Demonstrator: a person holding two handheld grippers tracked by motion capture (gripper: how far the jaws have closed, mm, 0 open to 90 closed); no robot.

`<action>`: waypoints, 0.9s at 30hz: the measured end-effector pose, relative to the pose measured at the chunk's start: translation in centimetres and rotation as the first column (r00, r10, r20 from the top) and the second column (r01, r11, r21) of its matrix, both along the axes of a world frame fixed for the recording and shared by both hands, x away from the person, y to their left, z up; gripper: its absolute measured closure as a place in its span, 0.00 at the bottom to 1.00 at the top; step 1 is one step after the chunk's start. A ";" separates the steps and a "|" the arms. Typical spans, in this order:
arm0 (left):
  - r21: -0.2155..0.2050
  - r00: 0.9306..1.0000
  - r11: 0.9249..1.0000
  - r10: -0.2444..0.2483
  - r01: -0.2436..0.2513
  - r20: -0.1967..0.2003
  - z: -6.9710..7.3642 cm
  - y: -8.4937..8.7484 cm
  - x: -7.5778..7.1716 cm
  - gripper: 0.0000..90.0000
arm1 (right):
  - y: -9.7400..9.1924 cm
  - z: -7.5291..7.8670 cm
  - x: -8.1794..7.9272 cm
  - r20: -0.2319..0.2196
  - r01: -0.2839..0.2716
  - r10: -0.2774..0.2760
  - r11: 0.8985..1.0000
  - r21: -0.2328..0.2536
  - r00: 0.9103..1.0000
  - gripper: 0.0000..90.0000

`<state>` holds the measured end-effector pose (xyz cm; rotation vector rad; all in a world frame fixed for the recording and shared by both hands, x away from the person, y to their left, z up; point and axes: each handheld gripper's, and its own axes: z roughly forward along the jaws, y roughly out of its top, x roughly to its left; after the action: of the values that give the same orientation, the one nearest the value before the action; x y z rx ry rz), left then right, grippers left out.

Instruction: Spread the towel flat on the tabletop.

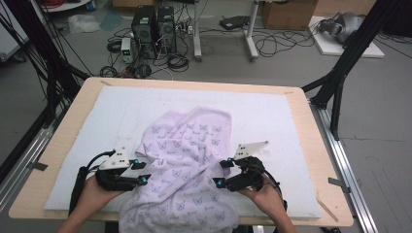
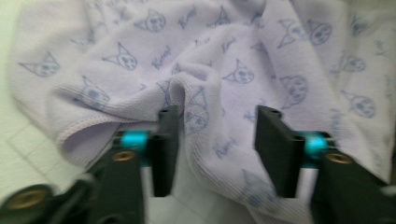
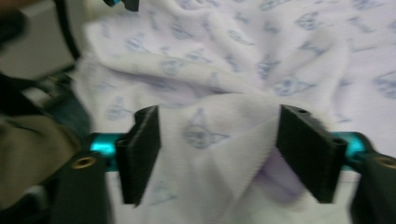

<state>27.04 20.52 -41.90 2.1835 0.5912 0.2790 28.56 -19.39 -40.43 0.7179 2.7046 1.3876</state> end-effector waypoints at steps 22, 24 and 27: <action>0.013 0.999 0.999 0.051 -0.051 0.013 -0.5 1.3 -0.6 0.95 | 0.3 -2.0 0.1 0.131 0.032 -0.015 0.991 -0.129 0.991 0.96; -0.009 0.997 0.997 0.075 -0.075 0.032 0.2 2.4 -1.1 0.95 | -0.3 -1.5 -0.3 0.135 0.032 -0.017 0.993 -0.111 0.991 0.97; -0.032 0.994 0.994 0.102 -0.101 0.034 0.9 4.0 -1.9 0.94 | -1.2 -1.0 -1.2 0.125 0.026 -0.014 0.995 -0.094 0.992 0.97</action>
<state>25.16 24.56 -41.04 2.1182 0.6832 0.3595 27.40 -20.55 -41.44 0.6281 2.6391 1.2437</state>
